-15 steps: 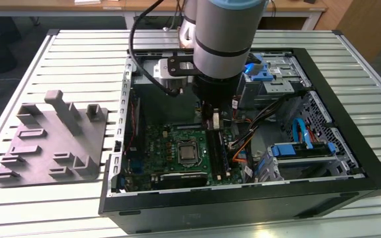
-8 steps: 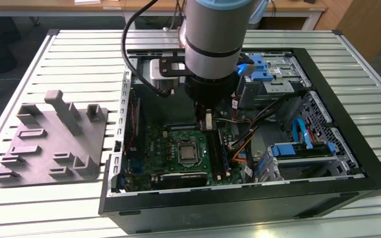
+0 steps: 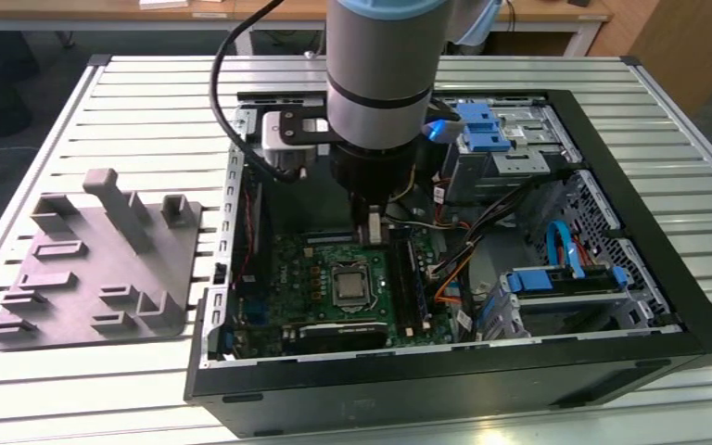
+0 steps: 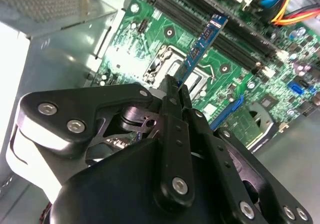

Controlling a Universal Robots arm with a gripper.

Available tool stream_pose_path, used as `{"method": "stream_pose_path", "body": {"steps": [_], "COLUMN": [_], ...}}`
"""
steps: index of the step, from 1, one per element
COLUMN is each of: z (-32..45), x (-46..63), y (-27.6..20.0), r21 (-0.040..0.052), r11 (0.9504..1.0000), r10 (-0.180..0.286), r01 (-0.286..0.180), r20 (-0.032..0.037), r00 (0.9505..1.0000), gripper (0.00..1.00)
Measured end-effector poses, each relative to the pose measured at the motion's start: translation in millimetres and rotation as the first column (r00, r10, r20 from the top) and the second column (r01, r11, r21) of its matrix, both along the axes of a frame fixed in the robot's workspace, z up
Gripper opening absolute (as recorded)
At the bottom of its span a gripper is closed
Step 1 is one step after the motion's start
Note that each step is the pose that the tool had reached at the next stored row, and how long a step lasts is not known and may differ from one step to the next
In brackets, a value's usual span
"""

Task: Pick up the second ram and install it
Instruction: 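Pick up the second ram and move it above second insertion slot, then insert the second ram into the second slot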

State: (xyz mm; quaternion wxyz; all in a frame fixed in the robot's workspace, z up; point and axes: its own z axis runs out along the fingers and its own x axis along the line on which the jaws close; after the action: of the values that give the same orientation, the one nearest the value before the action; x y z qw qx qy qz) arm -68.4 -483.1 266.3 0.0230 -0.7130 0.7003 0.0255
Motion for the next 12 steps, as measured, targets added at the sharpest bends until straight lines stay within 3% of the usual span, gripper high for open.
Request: {"method": "stream_pose_path", "body": {"steps": [12], "z": [-1.2], "x": [-20.7], "y": [0.0], "r21": [0.0000], "r11": [1.0000], "r10": [0.000], "r01": [0.000], "r20": [0.0000], "r00": [1.0000], "gripper": [0.14]}}
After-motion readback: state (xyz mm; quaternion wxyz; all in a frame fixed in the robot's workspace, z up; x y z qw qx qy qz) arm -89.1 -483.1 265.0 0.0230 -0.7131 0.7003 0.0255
